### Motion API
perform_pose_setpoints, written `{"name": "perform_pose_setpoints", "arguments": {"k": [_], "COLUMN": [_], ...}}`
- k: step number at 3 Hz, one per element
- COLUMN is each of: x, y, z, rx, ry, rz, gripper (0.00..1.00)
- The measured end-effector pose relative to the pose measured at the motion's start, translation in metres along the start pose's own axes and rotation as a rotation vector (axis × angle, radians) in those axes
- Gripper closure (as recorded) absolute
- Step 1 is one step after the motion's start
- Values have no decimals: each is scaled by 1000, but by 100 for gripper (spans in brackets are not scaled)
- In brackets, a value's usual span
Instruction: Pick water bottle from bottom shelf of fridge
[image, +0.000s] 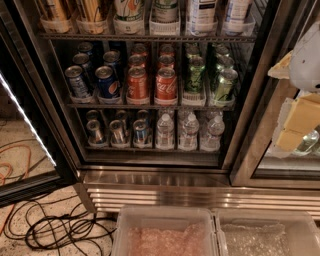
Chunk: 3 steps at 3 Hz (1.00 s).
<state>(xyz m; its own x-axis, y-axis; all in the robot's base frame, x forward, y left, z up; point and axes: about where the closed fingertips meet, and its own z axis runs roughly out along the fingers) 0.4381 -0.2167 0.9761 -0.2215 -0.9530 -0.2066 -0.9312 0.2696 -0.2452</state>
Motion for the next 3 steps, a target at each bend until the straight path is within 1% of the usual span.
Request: {"name": "perform_pose_setpoints", "arguments": {"k": [1, 2, 3], "x": [0, 4, 9], "y": [0, 4, 13], "z": [0, 12, 33], "rx": [0, -14, -51], "ry": [0, 0, 11], "rz": [0, 14, 17], "gripper": [0, 0, 0]}}
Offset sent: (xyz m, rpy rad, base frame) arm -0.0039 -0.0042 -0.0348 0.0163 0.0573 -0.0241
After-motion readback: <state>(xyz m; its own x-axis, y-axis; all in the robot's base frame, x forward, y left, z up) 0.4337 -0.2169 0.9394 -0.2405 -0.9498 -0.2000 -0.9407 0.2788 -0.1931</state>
